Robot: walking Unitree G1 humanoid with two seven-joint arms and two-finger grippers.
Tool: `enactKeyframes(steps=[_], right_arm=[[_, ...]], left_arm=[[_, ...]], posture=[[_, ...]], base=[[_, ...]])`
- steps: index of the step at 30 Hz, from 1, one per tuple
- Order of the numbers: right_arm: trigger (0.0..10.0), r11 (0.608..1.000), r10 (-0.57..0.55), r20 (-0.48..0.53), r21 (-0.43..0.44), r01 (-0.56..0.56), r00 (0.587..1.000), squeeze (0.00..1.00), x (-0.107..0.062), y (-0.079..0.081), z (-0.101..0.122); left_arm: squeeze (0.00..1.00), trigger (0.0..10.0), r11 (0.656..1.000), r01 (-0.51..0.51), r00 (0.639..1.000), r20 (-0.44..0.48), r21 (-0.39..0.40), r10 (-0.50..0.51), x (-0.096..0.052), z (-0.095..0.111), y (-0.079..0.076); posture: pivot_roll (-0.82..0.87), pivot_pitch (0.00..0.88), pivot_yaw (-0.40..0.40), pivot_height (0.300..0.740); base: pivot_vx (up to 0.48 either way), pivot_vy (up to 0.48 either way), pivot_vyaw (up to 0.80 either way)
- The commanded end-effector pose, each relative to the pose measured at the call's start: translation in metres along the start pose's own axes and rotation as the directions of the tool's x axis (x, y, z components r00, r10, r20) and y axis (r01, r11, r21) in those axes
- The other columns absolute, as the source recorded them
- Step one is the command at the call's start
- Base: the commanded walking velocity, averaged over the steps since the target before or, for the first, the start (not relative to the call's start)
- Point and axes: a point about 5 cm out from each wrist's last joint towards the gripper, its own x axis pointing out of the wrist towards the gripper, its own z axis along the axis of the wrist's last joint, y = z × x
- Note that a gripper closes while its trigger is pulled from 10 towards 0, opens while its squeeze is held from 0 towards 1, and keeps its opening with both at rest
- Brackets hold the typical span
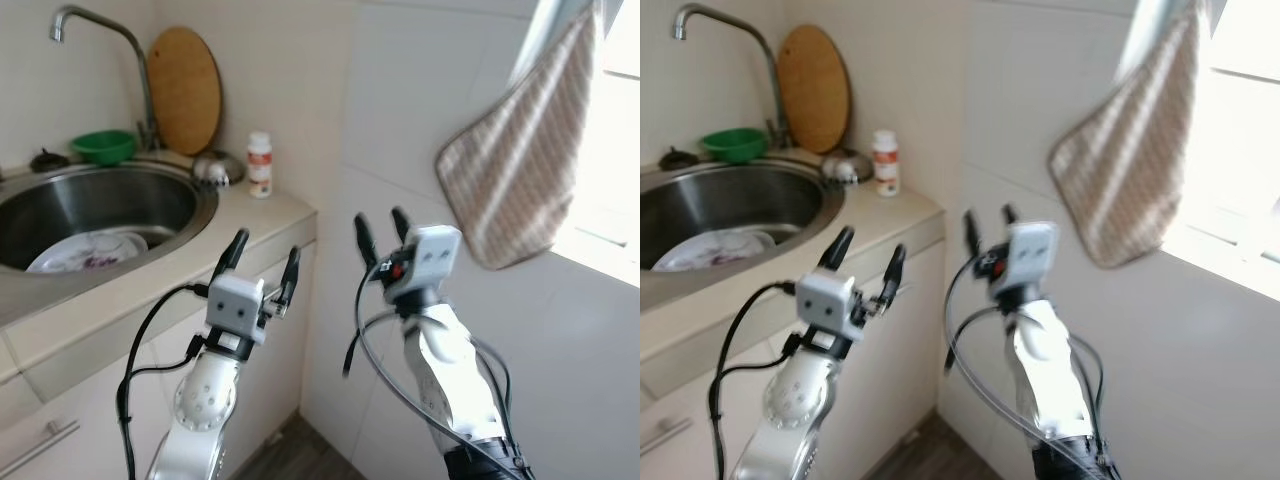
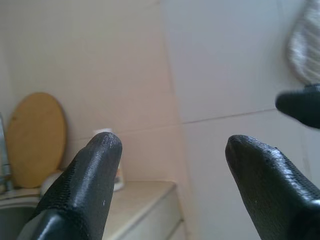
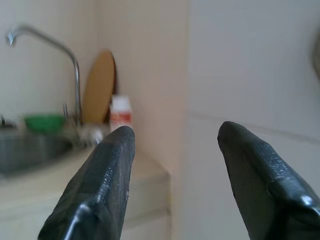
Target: Kitchen organization
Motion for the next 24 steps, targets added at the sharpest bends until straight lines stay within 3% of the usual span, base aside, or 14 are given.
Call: enactKeyframes(steps=[1,3,5,6,9,14,16,24], right_arm=[[10.0,0.999,-0.014,-0.009,-0.033,0.013,1.0,0.0,-0.003,-0.008,0.001],[10.0,0.983,0.043,-0.212,-0.163,-0.079,0.976,0.0,-0.041,-0.018,-0.033],[10.0,0.968,0.075,-0.262,-0.213,-0.134,0.962,0.0,-0.054,-0.019,-0.042],[10.0,0.931,0.111,-0.324,-0.297,-0.212,0.939,0.0,-0.072,-0.02,-0.053],[10.0,0.897,0.12,-0.398,-0.349,-0.271,0.909,0.0,-0.093,-0.022,-0.066],[10.0,0.906,0.096,-0.431,-0.334,-0.258,0.897,0.0,-0.103,-0.023,-0.072],[10.0,0.906,0.1,-0.434,-0.332,-0.262,0.896,0.0,-0.102,-0.021,-0.073],[10.0,0.908,0.106,-0.43,-0.325,-0.263,0.897,0.0,-0.096,-0.02,-0.076]], left_arm=[[0.0,10.0,1.0,0.024,1.0,0.002,-0.007,-0.024,0.002,0.001,-0.005],[0.0,10.0,0.998,0.062,0.995,-0.078,-0.013,-0.063,-0.015,-0.012,-0.01],[0.0,10.0,0.997,0.07,0.991,-0.112,-0.014,-0.071,-0.022,-0.017,-0.01],[0.0,10.0,0.996,0.092,0.978,-0.184,-0.022,-0.094,-0.038,-0.028,-0.012],[0.0,10.0,0.992,0.118,0.955,-0.269,-0.032,-0.122,-0.061,-0.038,-0.015],[0.0,10.0,0.99,0.134,0.936,-0.324,-0.046,-0.141,-0.079,-0.043,-0.02],[0.0,10.0,0.99,0.128,0.933,-0.332,-0.051,-0.138,-0.081,-0.045,-0.022],[0.0,10.0,0.991,0.124,0.926,-0.352,-0.056,-0.135,-0.078,-0.05,-0.021]], posture=[[0.07,0.0,-0.071,0.74],[0.06,0.0,-0.069,0.74],[0.05,0.0,-0.067,0.74],[0.05,0.0,-0.062,0.74],[0.04,0.0,-0.061,0.74],[0.05,0.0,-0.058,0.74],[0.05,0.0,-0.058,0.74],[0.05,0.0,-0.064,0.74]], base=[[0.0,0.0,-0.8],[0.0,0.0,0.0],[0.0,0.0,-0.4],[0.0,0.0,-0.8],[0.0,0.0,-0.53],[0.0,0.25,0.0],[0.0,0.48,0.0],[0.0,0.48,-0.8]])
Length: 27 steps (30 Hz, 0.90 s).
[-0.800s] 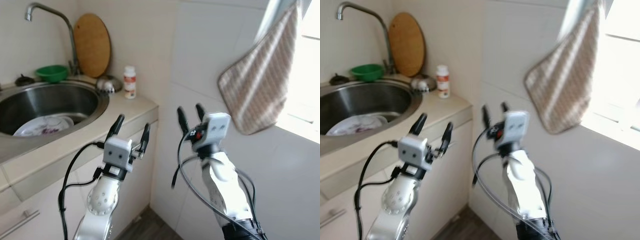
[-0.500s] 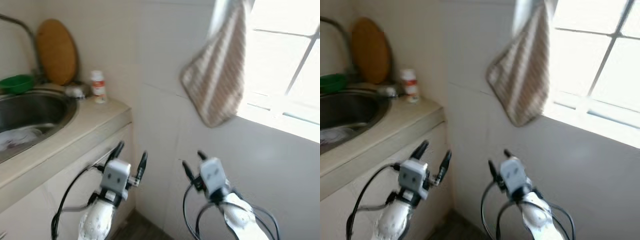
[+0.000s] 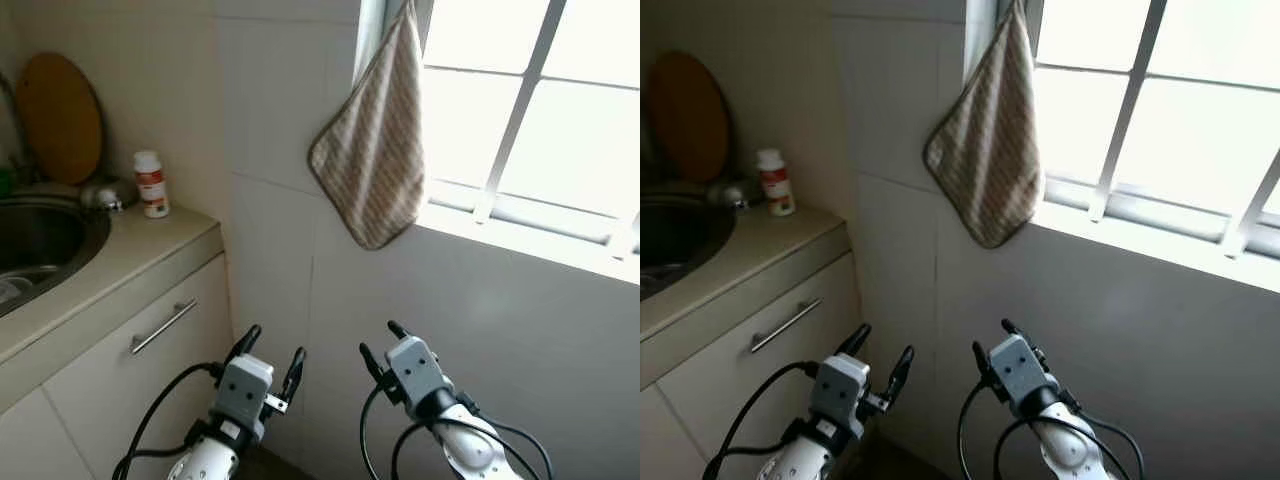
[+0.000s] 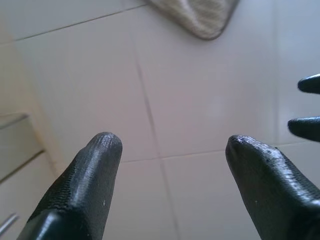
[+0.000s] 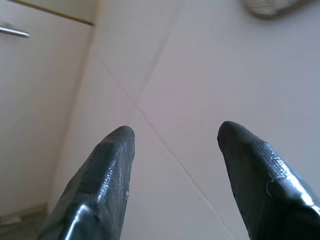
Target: Kitchen organization
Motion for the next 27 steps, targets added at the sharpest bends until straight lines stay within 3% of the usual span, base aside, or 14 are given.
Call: enactKeyframes(steps=[1,9,17,27], right_arm=[[10.0,1.0,-0.006,-0.015,0.005,0.007,1.0,0.0,-0.0023,-0.0016,-0.0045],[10.0,1.0,-0.013,-0.022,0.006,0.013,1.0,0.0,-0.0019,-0.0013,-0.0068],[10.0,1.0,-0.018,-0.035,0.012,0.019,0.999,0.0,-0.0008,-0.0018,-0.0093],[10.0,1.0,-0.029,-0.039,0.005,0.029,0.999,0.0,0.0015,-0.0024,-0.0097]], left_arm=[[0.0,10.0,1.0,0.002,1.0,-0.015,0.004,-0.002,0.0012,-0.0024,0.0012],[0.0,10.0,1.0,-0.005,1.0,-0.011,0.007,0.005,0.0017,-0.0028,0.0009],[0.0,10.0,0.999,0.0,1.0,-0.031,0.046,0.001,0.0047,-0.0064,0.0],[0.0,10.0,0.999,-0.005,0.999,-0.037,0.04,0.007,0.0057,-0.0089,0.0]], posture=[[0.05,0.0,-0.064,0.74],[0.05,0.0,-0.065,0.74],[0.05,0.0,-0.065,0.74],[0.04,0.0,-0.062,0.74]], base=[[0.0,0.48,-0.8],[0.0,0.48,-0.8],[0.0,0.0,-0.8],[0.0,-0.468,-0.8]])
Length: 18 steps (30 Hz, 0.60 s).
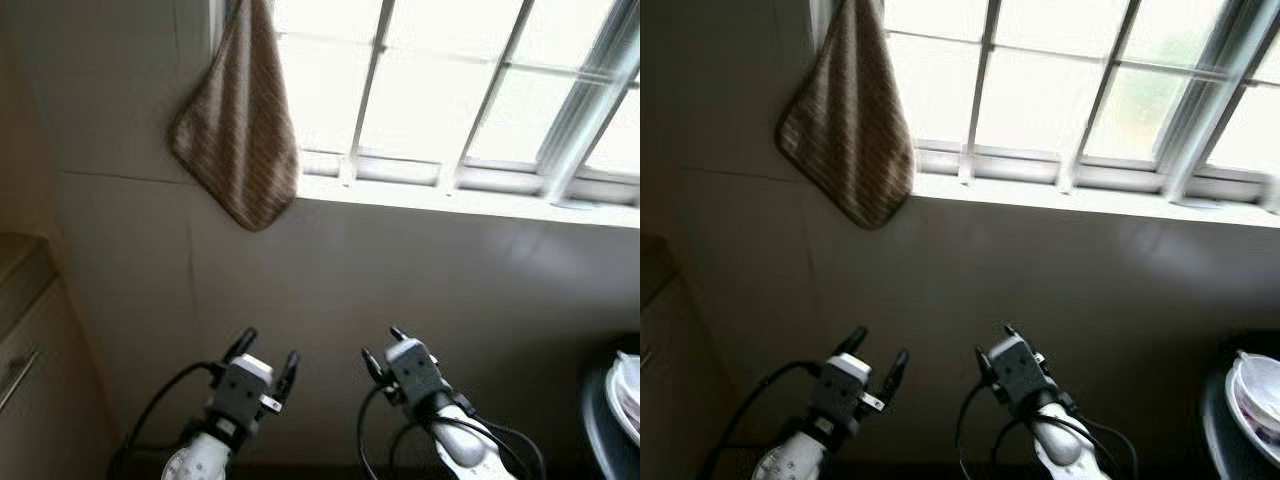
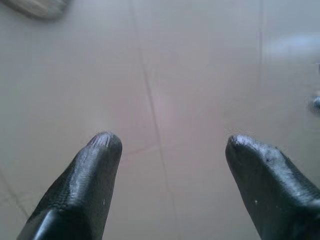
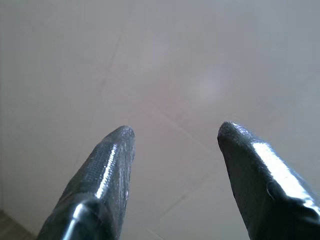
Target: Kitchen organization
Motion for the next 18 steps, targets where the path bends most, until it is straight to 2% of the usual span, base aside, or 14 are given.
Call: enactKeyframes(steps=[1,15,18], right_arm=[[10.0,0.999,-0.016,-0.008,-0.031,0.016,1.0,0.0,-0.0016,-0.0093,-0.0011],[10.0,0.999,-0.018,0.003,-0.042,0.019,1.0,0.0,0.0003,-0.0102,0.0004],[10.0,0.998,-0.028,0.026,-0.06,0.03,0.999,0.0,0.0026,-0.0126,0.0048]], left_arm=[[0.0,10.0,1.0,0.004,0.999,0.032,-0.009,-0.004,0.0043,0.0068,-0.0046],[0.0,10.0,1.0,-0.003,0.999,0.036,-0.011,0.003,0.0049,0.0065,-0.0045],[0.0,10.0,0.999,-0.012,0.998,0.057,-0.033,0.014,0.0049,0.0088,-0.004]], posture=[[0.04,0.0,-0.063,0.74],[0.05,0.0,-0.064,0.74],[0.05,0.0,-0.064,0.74]], base=[[0.0,-0.48,-0.8],[0.0,-0.48,-0.8],[0.0,0.0,-0.53]])
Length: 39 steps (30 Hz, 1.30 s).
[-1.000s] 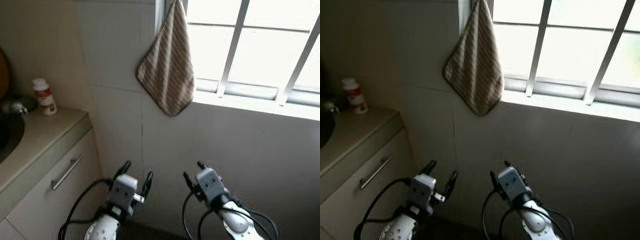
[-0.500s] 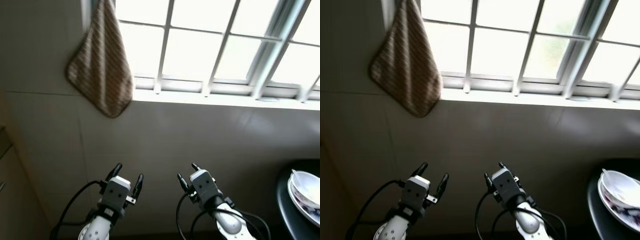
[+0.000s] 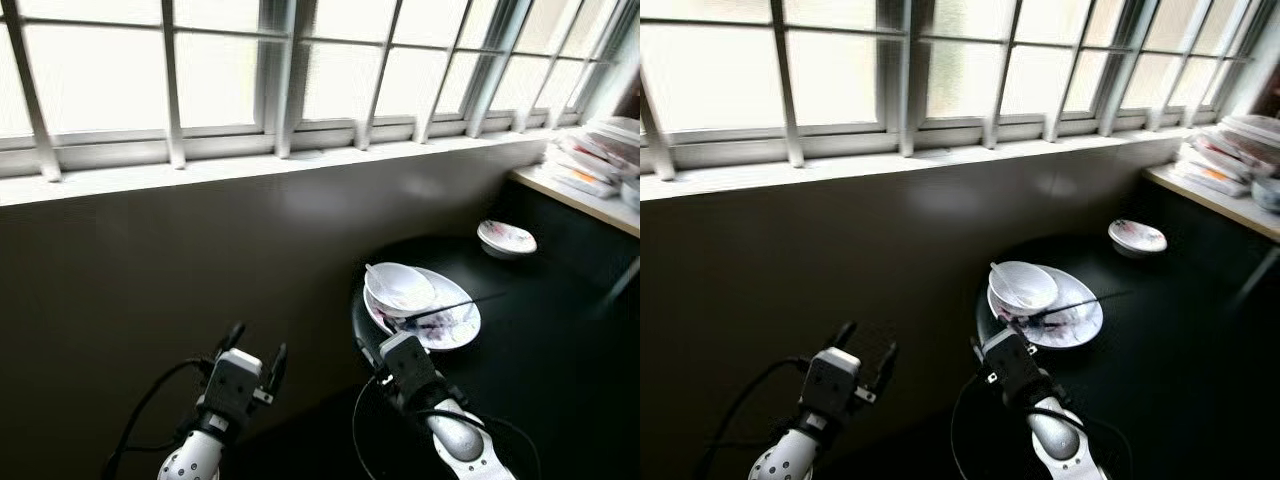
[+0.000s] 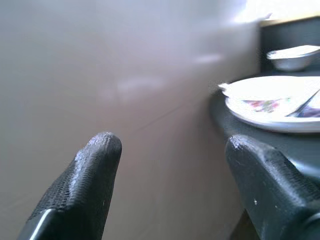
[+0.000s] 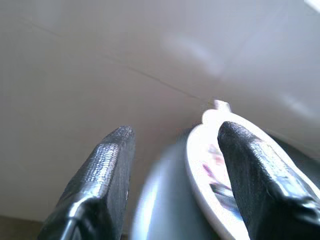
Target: Kitchen organization
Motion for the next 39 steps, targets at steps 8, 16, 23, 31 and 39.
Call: enactKeyframes(steps=[8,16,23,31,39], right_arm=[[10.0,0.998,-0.066,-0.013,-0.006,0.066,0.998,0.0,0.003,-0.015,-0.001],[10.0,0.99,-0.124,-0.022,0.07,0.125,0.992,0.0,0.01,-0.022,0.001],[10.0,0.989,-0.128,-0.009,0.079,0.128,0.992,0.0,0.014,-0.021,0.005],[10.0,0.985,-0.13,-0.01,0.111,0.13,0.991,0.0,0.018,-0.021,0.006],[10.0,0.988,-0.132,0.011,0.078,0.13,0.991,0.0,0.018,-0.022,0.008]], left_arm=[[0.0,10.0,1.0,0.015,1.0,0.008,-0.012,-0.015,0.002,0.001,-0.008],[0.0,10.0,1.0,-0.009,1.0,0.009,-0.017,0.009,0.003,0.001,-0.006],[0.0,10.0,1.0,-0.02,1.0,0.013,-0.022,0.02,0.003,0.001,-0.004],[0.0,10.0,0.999,-0.029,0.999,0.02,-0.025,0.029,0.003,0.002,-0.003],[0.0,10.0,0.999,-0.031,0.999,0.03,-0.029,0.032,0.003,0.003,-0.003]], posture=[[0.05,0.0,-0.069,0.74],[0.05,0.0,-0.069,0.74],[0.05,0.0,-0.067,0.74],[0.05,0.0,-0.071,0.74],[0.05,0.0,-0.071,0.74]], base=[[0.0,0.0,0.0],[0.0,0.0,0.0],[0.074,0.0,0.0],[0.369,0.0,-0.3],[0.274,0.0,-0.3]])
